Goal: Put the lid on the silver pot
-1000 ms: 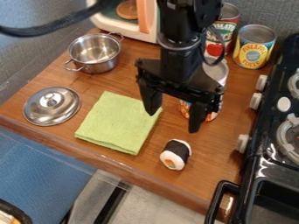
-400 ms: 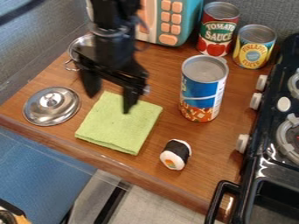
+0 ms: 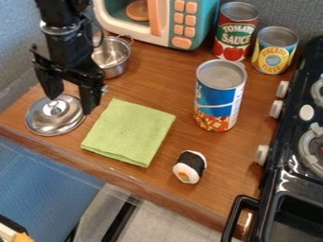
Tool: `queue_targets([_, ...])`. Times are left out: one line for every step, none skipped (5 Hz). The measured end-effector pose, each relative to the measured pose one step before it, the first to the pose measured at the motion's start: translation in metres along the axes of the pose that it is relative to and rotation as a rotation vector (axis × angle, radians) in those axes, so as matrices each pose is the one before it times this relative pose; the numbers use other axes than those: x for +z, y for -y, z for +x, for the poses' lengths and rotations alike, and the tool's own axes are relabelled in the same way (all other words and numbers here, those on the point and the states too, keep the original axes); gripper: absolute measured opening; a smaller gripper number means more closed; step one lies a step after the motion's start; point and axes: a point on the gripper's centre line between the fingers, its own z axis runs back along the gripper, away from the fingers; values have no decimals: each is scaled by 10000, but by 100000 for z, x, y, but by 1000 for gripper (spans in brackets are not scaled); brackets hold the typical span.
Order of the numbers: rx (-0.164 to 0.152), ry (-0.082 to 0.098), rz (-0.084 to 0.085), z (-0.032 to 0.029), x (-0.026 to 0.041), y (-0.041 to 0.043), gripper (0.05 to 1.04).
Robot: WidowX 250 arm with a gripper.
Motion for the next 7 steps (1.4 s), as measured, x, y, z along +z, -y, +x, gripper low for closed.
queue_targets([579, -233, 40, -614, -979, -2294, 1001])
queue_targets([351, -191, -5, 206, -1009, -1205, 1001])
queue_targets([271, -249, 82, 351, -1117, -797, 1001])
queue_targets([62, -76, 70, 538, -980, -531, 1001])
queue_targets([122, 101, 62, 698, -268, -774, 1001])
queue_targets([111, 122, 59, 606, -454, -323, 1001])
queue_targets([20, 33, -1, 790, -567, -182, 1001])
